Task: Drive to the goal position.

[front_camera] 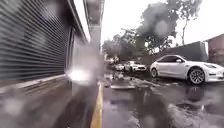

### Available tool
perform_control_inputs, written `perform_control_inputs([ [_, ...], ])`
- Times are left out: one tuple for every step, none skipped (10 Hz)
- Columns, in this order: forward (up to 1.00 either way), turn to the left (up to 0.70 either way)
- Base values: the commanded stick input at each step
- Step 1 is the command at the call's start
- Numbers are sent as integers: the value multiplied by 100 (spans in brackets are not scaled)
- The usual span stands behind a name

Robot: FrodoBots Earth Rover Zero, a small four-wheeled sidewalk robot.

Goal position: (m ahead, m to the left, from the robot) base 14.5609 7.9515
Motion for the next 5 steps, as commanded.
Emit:
perform_control_inputs([
  [100, -12],
  [100, -29],
  [100, -38],
  [100, -37],
  [100, -20],
])
